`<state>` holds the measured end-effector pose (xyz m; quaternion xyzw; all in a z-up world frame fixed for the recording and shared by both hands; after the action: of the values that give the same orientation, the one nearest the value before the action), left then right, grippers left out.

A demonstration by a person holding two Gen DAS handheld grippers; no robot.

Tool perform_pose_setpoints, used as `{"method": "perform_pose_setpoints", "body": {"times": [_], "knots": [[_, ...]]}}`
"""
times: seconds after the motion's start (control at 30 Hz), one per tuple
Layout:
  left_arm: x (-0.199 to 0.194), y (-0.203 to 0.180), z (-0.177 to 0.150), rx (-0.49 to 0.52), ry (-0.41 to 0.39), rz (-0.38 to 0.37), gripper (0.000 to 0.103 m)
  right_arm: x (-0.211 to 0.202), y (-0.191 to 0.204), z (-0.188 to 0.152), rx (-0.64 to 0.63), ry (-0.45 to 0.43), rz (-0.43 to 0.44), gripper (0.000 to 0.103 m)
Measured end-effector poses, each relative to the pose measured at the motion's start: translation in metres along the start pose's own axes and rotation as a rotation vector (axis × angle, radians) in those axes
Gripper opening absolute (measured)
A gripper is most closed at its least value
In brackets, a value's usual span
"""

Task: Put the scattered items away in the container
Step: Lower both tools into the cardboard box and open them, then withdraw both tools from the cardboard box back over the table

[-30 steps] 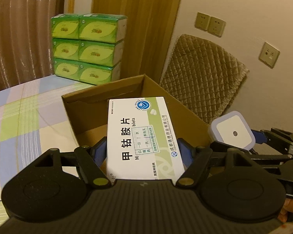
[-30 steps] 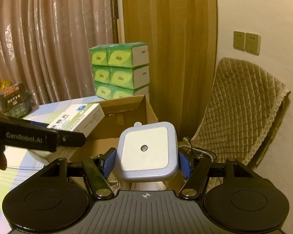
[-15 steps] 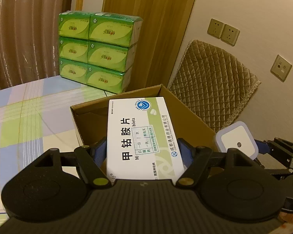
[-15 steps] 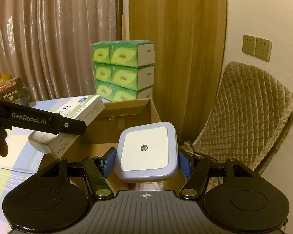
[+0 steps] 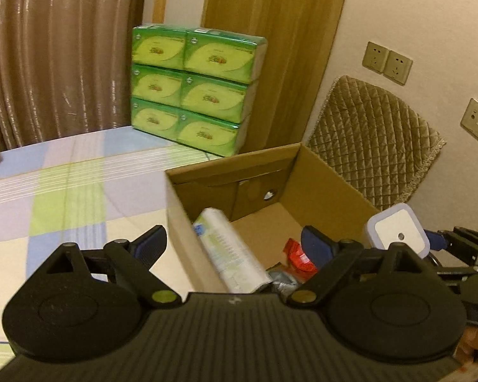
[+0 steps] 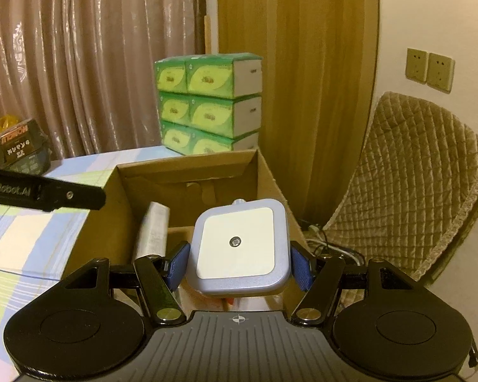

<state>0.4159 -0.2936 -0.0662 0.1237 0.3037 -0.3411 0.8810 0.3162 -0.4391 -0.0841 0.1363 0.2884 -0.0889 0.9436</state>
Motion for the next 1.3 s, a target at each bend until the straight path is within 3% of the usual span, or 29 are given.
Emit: {"method": "perform_pose_setpoints", "body": {"times": [0.47,0.5,0.53,0.57,0.83,1.3], "knots": [[-0.017,0.014,-0.01,0.043,0.013,0.044,0.091,0.028,0.034,0.026,-0.071,0.022,0.085,0.063],[-0.018,0.015,-0.011,0.041,0.014,0.046,0.092,0.03,0.038,0.028,-0.078,0.023,0.101,0.067],[-0.019,0.017,-0.012,0.039,0.013,0.049,0.093,0.032,0.041,0.031,-0.088,0.018,0.106,0.089],[-0.02,0.018,-0.013,0.037,0.011,0.052,0.094,0.031,0.043,0.033,-0.092,0.003,0.107,0.1],[-0.042,0.027,-0.033,-0.004,0.008,0.073,0.1,0.003,0.029,0.032,-0.004,-0.04,0.084,0.1],[-0.117,-0.019,-0.076,-0.071,0.02,0.101,0.102,-0.101,0.003,-0.014,0.109,-0.022,0.04,0.101]]}}
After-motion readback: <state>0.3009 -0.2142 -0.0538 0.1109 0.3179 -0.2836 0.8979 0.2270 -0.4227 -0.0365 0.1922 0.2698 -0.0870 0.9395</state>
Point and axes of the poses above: each gripper's, at about its wrist camera, not at the fingertips, and x roughly the way its jaws point, y to its left, z to its top, the point moved 7 cm from there along x, roughly the way its jaws point, and after that the axes turned 12 degrees about x, right-handed, at the moved point
